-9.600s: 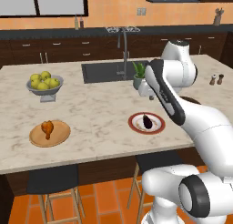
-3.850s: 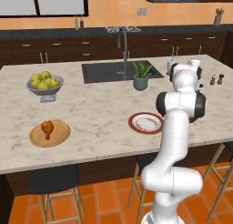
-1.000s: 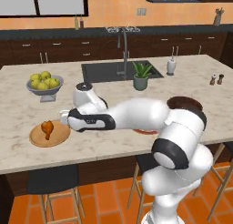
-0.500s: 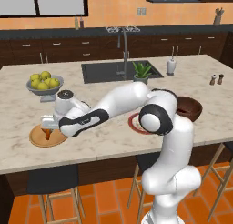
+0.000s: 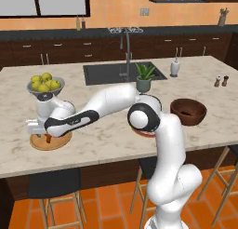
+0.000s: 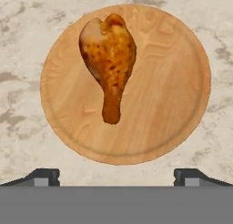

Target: Pick the chicken drumstick and eggplant from their plates and place them in the bowl. Then put the bowl in the fridge.

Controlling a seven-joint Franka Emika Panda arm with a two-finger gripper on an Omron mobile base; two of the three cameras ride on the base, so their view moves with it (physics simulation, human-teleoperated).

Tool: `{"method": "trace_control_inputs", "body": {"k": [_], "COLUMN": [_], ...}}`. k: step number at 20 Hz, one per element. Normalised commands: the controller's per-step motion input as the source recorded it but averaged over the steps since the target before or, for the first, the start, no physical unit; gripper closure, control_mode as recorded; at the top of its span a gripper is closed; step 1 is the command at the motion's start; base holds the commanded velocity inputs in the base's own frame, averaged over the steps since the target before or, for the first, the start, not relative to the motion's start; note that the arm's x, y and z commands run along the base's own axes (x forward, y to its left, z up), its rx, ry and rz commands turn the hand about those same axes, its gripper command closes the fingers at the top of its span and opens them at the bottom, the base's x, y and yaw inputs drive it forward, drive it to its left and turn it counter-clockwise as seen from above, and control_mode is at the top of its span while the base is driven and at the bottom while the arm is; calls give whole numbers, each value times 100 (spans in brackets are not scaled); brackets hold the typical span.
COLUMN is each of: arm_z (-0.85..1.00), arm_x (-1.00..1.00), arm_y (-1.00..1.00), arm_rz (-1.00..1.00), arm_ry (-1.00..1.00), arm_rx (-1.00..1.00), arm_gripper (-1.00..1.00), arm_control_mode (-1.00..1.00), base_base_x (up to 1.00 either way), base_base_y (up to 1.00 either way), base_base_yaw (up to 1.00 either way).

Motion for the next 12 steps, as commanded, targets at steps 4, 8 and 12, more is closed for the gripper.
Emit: {"method": "trace_control_inputs", "body": {"k": [4,8,12], "arm_z": [-15,-42,-44], "arm_x": [34,28,25], "arm_y": [0,-8,0], "arm_rz": [0,2,5], "arm_ry": [1,0,0], "arm_rx": [-4,0,0], "arm_gripper": [-100,-100,-100], "arm_control_mode": [-100,-100,-100], "base_base_x": [0,0,0], "base_base_y": [0,0,0], "base_base_yaw": [0,0,0]}}
